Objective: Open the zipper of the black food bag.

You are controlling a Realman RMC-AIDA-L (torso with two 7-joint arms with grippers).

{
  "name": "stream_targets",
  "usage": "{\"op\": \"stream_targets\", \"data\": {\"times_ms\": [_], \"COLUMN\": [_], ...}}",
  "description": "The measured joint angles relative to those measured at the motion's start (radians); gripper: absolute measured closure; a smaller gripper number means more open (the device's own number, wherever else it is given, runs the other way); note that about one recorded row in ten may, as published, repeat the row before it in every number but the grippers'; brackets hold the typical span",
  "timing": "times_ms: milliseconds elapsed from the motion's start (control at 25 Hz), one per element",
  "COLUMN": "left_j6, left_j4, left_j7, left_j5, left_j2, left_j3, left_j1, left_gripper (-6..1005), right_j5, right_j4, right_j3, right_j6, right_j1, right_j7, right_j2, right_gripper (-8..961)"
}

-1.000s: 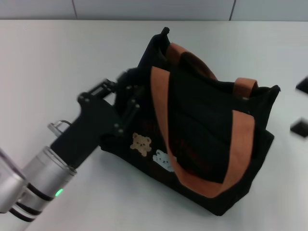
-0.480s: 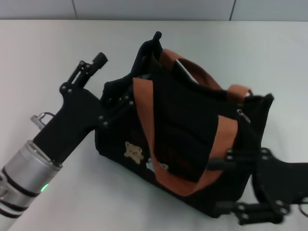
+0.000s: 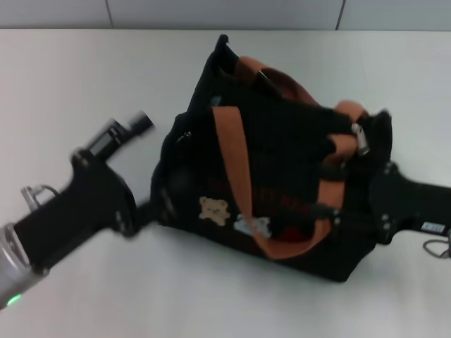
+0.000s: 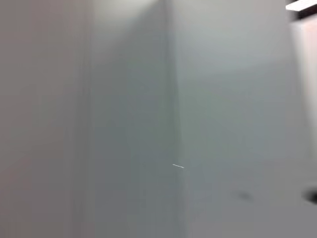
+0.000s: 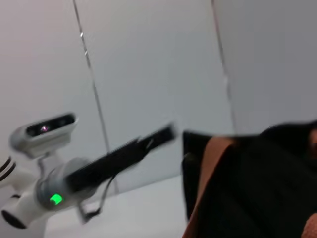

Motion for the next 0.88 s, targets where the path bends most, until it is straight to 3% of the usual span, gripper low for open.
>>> {"op": "stream_targets", "data": {"times_ms": [120,200,440,880], "left_j6": [0.030,0.061,0.016,0.000], "left_j4": [0.073,0.143,0.163,0.169], "left_j7": [-0.035,-0.099,-0.196,-0.216], "left_j5": [0.077,0.135,0.146,0.139], "left_j2": [0.002,0.003,0.000,-0.002], "left_j3": [0.037,0.111,0.207,0.205], "left_j1": [0.002,-0.011,-0.065,-0.073], "left_gripper": [169,170,172,174], "right_j5": [0.002,-0.002,-0.013,-0.022], "right_j4": [-0.004,-0.016,-0.044,-0.048], "right_j3": [0.009,0.008,0.000,-0.001], "right_j6": [-0.051,-0.136,-0.162,-0.164], "right_j1": [-0.004,-0.009,-0.024,-0.029], "right_j7": [-0.018,-0.024,-0.015,-0.017], "right_j2": [-0.005,-0.017,-0.024,-0.019], "right_gripper": [169,163,147,113]}}
